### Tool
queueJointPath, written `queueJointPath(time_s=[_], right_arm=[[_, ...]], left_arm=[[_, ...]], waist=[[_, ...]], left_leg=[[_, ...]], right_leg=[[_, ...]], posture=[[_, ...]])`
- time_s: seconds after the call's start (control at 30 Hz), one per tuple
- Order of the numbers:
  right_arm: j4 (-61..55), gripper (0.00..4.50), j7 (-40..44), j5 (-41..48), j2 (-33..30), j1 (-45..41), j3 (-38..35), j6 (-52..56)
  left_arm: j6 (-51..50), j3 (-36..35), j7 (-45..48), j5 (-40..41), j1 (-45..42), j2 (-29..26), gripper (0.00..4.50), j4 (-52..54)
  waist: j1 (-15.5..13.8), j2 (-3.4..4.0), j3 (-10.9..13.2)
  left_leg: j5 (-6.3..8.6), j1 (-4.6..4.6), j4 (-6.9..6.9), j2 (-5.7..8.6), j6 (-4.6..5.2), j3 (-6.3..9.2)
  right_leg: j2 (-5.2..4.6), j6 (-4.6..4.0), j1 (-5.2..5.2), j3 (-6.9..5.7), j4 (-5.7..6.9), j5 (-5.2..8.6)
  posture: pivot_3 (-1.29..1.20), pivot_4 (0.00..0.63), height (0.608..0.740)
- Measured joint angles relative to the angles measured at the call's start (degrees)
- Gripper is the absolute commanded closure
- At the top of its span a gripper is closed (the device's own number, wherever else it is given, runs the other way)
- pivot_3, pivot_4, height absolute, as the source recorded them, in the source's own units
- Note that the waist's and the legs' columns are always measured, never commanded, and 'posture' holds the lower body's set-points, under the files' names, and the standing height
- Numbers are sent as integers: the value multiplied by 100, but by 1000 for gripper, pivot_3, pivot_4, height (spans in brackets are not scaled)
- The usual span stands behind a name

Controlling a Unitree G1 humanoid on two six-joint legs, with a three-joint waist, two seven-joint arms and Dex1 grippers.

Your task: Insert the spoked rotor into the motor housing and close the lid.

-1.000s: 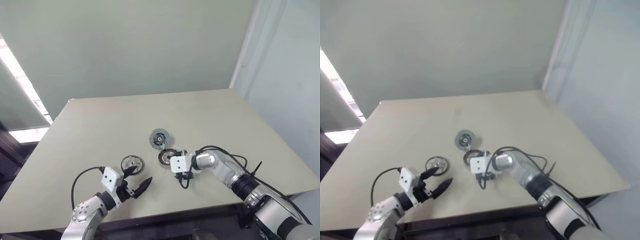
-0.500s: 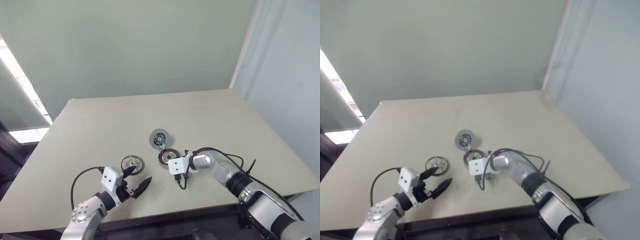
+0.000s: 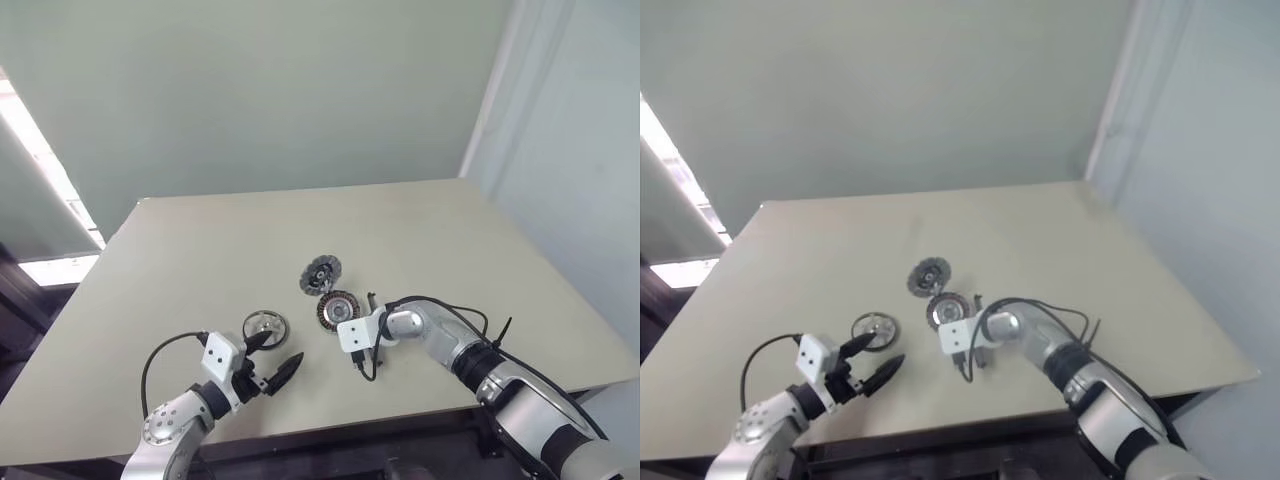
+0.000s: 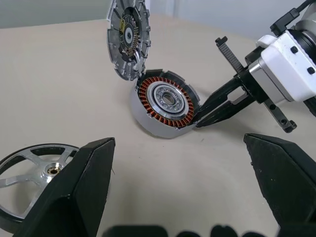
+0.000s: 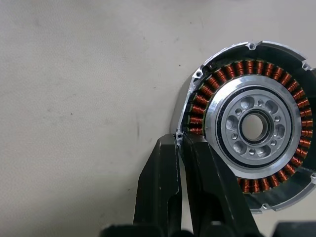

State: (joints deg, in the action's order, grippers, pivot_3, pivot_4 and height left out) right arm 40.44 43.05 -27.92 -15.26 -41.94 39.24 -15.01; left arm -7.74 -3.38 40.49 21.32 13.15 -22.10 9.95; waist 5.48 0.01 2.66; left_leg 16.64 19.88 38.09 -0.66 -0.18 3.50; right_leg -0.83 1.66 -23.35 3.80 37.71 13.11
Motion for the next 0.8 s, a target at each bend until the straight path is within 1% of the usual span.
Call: queueJointPath(time_s=[0.1,0.23,0.4,0.6,0.67,0.8], right_arm=[[-371,4481,642,297,14,48,-136,471],[-1553,4481,1699,749,-34,306,-268,1614],[-2983,4481,2524,987,-215,586,-232,2776],[-3754,4481,2669,965,-329,736,-80,3433],[-3870,4481,2658,962,-329,849,21,3562],[-3890,4481,2597,961,-287,1015,274,3732]], left_arm=[[4,-6,6,1,1,-3,0,-1],[28,-13,140,2,42,-90,0,-1],[-98,-4,541,194,475,-359,0,139],[-280,-16,977,600,959,-544,0,556],[-280,-36,1036,641,1060,-631,0,577],[-280,-65,1008,648,1083,-627,0,595]], waist=[[-1,0,0],[-3,1,1],[-10,2,2],[-62,-1,4],[-86,-1,4],[-118,-3,5]], left_leg=[[0,2,-1,0,0,1],[0,5,-2,0,0,3],[1,7,-1,0,0,3],[1,5,2,-2,-1,5],[1,5,0,-2,-1,5],[1,6,3,-2,-1,3]], right_leg=[[0,0,-2,-1,0,0],[0,0,-6,-2,-1,0],[-3,1,-6,-6,-3,2],[-3,-15,-6,-11,-2,11],[-2,-15,-8,-12,-2,11],[-2,-15,-7,-11,-2,11]], posture=[[0,0,740],[0,0,740],[0,0,740],[0,0,740],[0,0,740],[0,0,740]])
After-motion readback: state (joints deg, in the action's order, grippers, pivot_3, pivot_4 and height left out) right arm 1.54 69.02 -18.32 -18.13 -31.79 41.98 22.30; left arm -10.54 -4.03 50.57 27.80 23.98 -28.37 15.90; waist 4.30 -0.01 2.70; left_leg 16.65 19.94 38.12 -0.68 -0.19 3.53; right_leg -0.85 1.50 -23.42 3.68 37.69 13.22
